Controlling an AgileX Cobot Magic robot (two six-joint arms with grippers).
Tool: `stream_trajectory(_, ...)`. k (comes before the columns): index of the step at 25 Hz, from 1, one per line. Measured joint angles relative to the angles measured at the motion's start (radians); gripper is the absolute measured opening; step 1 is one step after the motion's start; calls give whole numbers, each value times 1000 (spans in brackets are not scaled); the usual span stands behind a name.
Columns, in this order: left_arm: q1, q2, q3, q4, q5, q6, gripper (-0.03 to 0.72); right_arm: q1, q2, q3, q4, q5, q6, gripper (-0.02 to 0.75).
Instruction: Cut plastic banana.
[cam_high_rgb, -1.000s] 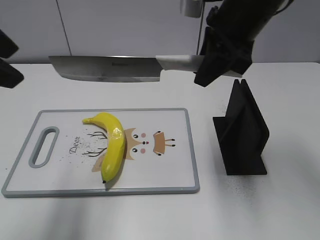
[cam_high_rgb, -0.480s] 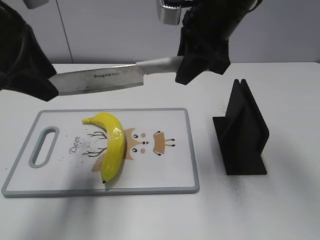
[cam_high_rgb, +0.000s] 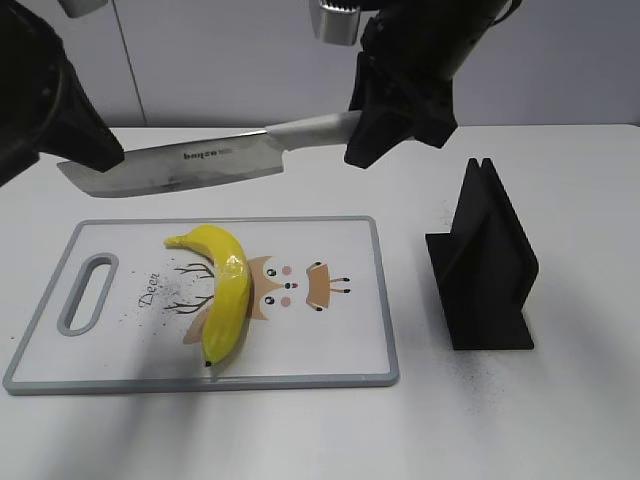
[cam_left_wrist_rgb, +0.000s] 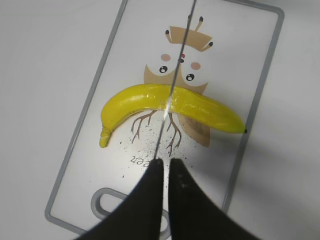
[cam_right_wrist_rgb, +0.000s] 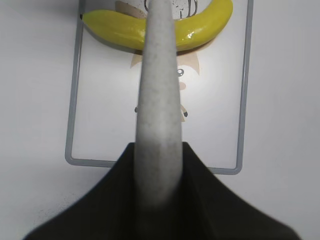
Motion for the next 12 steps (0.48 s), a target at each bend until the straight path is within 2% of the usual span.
stream_trajectory(6,0,0,0,11,2,2,64,0,0,0,2,-1,-1,161)
stream_trajectory(8,-2,0,0,27,9,3,134,0,0,0,1,-4,-2,161)
stream_trajectory(12,-3,-2,0,40,27,3,394,0,0,-1,-7,-16,-8,161)
